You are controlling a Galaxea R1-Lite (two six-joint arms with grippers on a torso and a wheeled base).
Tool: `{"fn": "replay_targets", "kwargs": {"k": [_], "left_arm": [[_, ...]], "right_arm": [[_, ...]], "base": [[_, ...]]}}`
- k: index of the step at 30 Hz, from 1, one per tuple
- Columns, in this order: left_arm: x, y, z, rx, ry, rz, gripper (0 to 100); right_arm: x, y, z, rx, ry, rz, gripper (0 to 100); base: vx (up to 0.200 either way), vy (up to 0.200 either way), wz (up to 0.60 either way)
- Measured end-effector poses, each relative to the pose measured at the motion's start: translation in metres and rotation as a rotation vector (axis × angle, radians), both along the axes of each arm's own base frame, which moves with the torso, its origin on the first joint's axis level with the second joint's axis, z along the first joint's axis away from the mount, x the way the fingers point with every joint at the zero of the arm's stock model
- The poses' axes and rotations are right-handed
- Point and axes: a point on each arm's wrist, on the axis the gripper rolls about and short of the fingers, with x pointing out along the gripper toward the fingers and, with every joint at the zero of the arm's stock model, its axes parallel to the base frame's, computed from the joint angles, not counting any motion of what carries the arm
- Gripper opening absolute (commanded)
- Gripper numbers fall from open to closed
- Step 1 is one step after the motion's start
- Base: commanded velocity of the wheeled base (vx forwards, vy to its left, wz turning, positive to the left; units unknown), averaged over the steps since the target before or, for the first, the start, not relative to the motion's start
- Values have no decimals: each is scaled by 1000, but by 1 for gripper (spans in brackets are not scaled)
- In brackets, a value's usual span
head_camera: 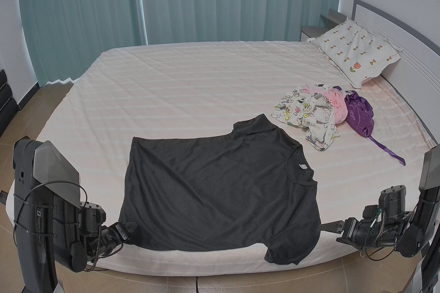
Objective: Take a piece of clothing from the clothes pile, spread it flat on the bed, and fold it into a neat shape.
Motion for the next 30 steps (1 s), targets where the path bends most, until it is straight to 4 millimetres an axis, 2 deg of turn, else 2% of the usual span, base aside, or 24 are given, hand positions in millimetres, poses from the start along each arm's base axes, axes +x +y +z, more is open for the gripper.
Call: {"fn": "replay_targets", "kwargs": {"k": [12,18,30], "left_arm": [[-6,-1,-6,62,38,22,0],[-11,0,-3,43,51,34,0],[-14,0,4,-60,45,53,0]], "right_arm": [[6,0,-2,-13,-13,-7,100],[30,3,-9,-77,-59,-60,100],[82,20,-41,-169,-93,-63,100]], "base": [[0,0,0],[0,0,0],[0,0,0]]}}
